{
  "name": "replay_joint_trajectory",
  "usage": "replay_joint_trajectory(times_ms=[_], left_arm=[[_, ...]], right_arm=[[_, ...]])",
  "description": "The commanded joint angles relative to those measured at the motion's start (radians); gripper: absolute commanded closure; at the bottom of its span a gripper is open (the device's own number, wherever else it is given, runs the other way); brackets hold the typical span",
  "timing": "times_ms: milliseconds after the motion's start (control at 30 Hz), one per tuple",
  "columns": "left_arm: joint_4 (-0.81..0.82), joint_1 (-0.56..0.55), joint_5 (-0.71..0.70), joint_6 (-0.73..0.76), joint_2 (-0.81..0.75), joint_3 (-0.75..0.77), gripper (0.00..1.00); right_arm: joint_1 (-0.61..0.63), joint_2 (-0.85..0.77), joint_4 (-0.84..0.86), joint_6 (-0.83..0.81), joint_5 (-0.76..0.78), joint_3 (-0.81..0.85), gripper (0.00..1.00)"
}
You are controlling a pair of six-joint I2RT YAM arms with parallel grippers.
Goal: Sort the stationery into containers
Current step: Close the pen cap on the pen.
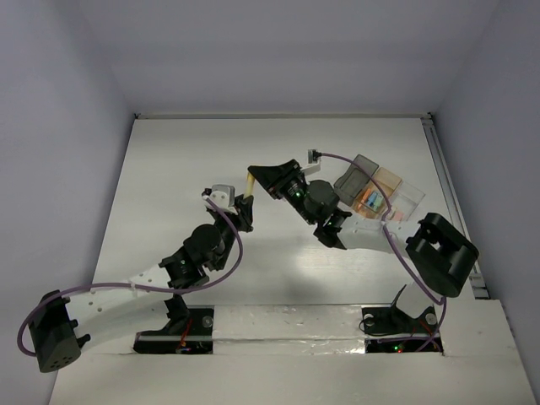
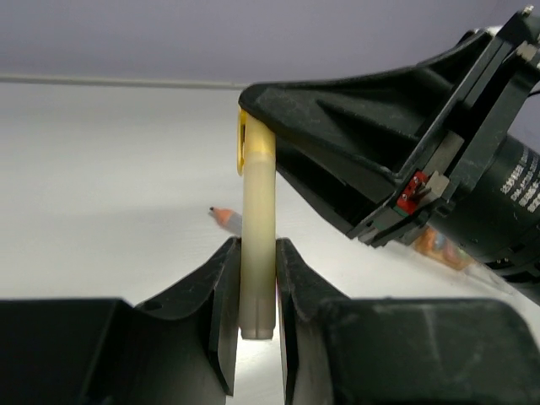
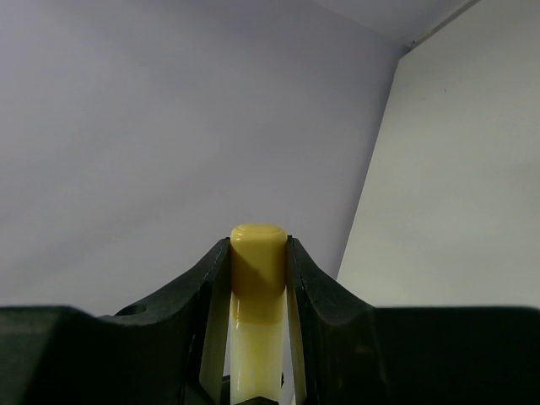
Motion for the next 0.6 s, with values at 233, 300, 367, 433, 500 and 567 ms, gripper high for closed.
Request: replay_joint_trajectory(times_ms=[233,300,367,433,500,567], left_arm=[[0.257,0.033,-0.067,0.073,-0.017,0.174,1.00],[0.254,0.033,-0.065,0.074,-0.016,0.179,1.00],[0.249,0.033,-0.062,0.065,-0.016,0.180,1.00],[0.223,0.033,-0.043,0.045,-0.013,0.182,1.00],[0.182,0.033,-0.018,0.007,-0.013,0.177,1.00],[0.154,0.033,0.042,-0.022,-0.019,0.166,1.00]], right_arm=[[0.173,0.039,-0.141,-0.068,-0.194,-0.071,1.00],[0.184,0.042,-0.141,-0.066,-0.194,-0.082,1.00],[0.184,0.042,-0.132,-0.059,-0.194,-0.093,1.00],[0.184,0.030,-0.127,-0.055,-0.179,-0.105,1.00],[0.160,0.003,-0.146,-0.059,-0.179,-0.104,1.00],[0.130,-0.016,-0.152,-0.059,-0.153,-0.101,1.00]])
